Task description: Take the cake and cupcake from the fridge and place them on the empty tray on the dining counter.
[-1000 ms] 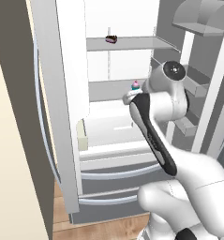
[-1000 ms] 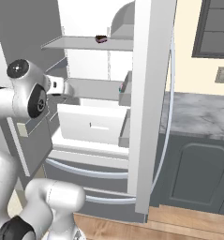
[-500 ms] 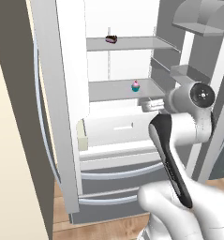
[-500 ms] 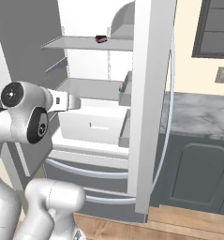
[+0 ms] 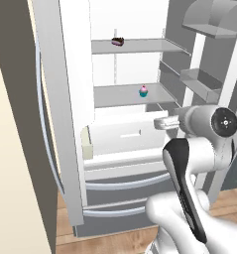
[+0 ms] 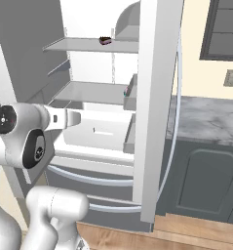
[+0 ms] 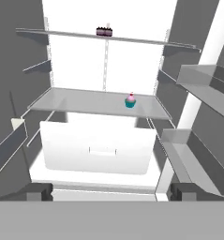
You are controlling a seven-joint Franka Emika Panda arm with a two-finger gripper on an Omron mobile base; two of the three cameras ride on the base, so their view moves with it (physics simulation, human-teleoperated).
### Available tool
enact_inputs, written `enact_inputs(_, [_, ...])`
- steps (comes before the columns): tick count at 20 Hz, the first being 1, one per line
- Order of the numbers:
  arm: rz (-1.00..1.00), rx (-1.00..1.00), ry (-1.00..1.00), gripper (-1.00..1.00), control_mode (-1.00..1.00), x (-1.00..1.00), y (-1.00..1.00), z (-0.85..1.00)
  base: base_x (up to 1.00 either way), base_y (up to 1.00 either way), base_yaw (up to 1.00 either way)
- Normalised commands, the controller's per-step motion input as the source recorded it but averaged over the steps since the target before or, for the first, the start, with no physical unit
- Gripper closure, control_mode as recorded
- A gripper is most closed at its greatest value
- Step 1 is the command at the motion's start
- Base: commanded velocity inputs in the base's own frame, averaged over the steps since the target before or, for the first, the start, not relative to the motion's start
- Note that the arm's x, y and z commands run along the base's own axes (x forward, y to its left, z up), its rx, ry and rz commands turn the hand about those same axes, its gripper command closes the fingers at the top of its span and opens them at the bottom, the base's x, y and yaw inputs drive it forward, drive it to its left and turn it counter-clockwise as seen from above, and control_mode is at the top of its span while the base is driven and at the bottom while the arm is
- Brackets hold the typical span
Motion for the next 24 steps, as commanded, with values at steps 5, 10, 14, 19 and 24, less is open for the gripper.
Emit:
enact_inputs(5, [0.0, 0.0, 0.0, -1.0, 1.0, 0.0, 0.0, 0.0, 0.02, -0.01, 0.0])
enact_inputs(10, [0.0, 0.0, 0.0, -1.0, 1.0, 0.0, 0.0, 0.0, 0.51, -0.07, 0.0])
enact_inputs(14, [0.0, 0.0, 0.0, -1.0, 1.0, 0.0, 0.0, 0.0, 0.95, -0.08, 0.04])
enact_inputs(19, [0.0, 0.0, 0.0, -1.0, 1.0, 0.0, 0.0, 0.0, 1.0, -0.04, 0.06])
enact_inputs(24, [0.0, 0.0, 0.0, -1.0, 1.0, 0.0, 0.0, 0.0, 1.0, -0.01, 0.06])
